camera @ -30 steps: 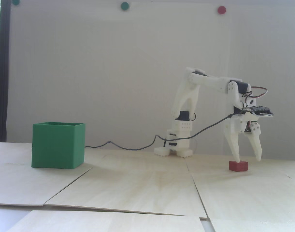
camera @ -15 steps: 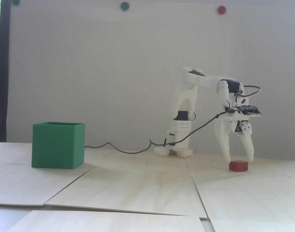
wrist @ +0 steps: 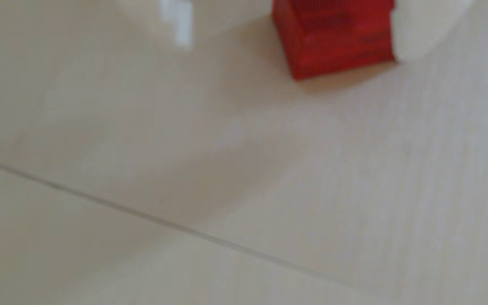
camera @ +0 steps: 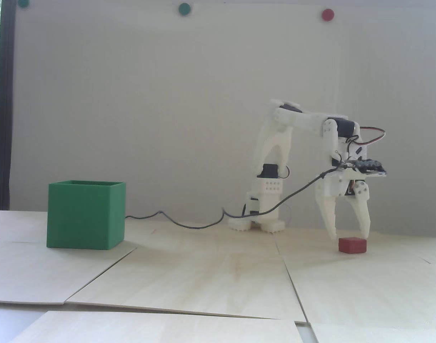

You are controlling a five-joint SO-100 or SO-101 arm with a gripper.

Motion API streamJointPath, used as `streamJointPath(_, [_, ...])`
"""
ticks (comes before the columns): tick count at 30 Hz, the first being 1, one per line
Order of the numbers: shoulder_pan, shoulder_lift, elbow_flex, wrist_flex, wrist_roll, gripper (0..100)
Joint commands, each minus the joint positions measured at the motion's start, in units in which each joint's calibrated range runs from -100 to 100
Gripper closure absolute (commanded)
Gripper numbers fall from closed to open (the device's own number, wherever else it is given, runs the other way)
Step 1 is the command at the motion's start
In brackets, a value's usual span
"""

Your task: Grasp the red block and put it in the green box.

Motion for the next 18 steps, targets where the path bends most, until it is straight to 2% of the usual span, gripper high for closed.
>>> streamJointPath(1, [-0.2, -4.3, -5.1, 3.3, 0.2, 75])
streamJointPath(18, [-2.2, -3.7, -5.2, 0.9, 0.2, 75])
